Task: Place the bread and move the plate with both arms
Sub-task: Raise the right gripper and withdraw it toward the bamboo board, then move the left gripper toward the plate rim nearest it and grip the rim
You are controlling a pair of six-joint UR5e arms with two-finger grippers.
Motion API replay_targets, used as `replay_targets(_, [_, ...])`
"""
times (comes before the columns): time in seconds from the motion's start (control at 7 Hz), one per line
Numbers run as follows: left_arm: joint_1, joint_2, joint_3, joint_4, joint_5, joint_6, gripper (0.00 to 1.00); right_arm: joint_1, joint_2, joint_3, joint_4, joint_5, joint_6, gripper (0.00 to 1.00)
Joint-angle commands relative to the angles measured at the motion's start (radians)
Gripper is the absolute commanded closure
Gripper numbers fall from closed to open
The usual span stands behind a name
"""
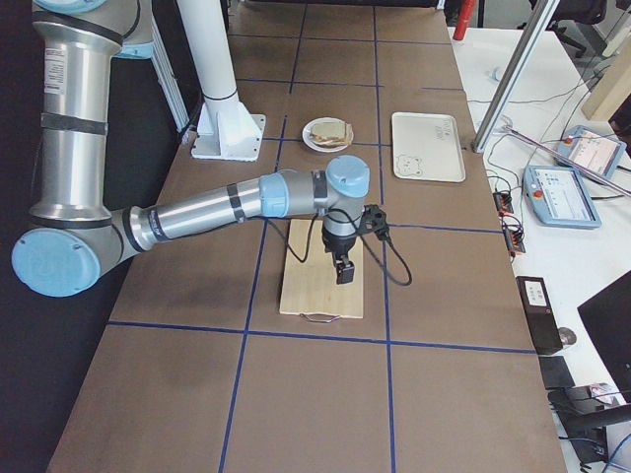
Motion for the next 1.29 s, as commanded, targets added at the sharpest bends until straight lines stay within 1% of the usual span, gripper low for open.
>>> replay_targets(0.0, [0.184,-0.003,0.006,-0.225,-0.122,-0.207,0.00,0.079,-0.101,0.001,0.023,0.004,-0.056,0.00])
replay_targets(0.14, [0.265,-0.019,-0.005,-0.340,-0.121,-0.425,0.00,0.079,-0.100,-0.012,0.023,0.003,-0.043,0.00])
replay_targets(0.29, [0.348,-0.070,0.000,-0.467,-0.113,-0.695,0.00,0.079,-0.095,-0.020,0.023,0.004,-0.042,0.00])
replay_targets(0.43, [0.435,-0.133,0.011,-0.544,-0.093,-0.892,0.00,0.077,-0.094,-0.019,0.023,0.006,-0.034,0.00])
replay_targets(0.57, [0.539,-0.173,0.005,-0.571,0.024,-1.012,0.00,0.077,-0.094,-0.019,0.023,0.006,-0.034,0.00])
replay_targets(0.71, [0.635,-0.189,0.005,-0.636,0.163,-1.125,0.00,0.077,-0.094,-0.019,0.023,0.006,-0.034,0.00])
replay_targets(1.0, [0.787,-0.233,0.020,-0.755,0.360,-1.344,0.00,0.077,-0.094,-0.019,0.023,0.006,-0.034,0.00])
replay_targets(1.14, [0.865,-0.252,0.027,-0.807,0.488,-1.438,0.00,0.077,-0.094,-0.019,0.023,0.006,-0.034,0.00])
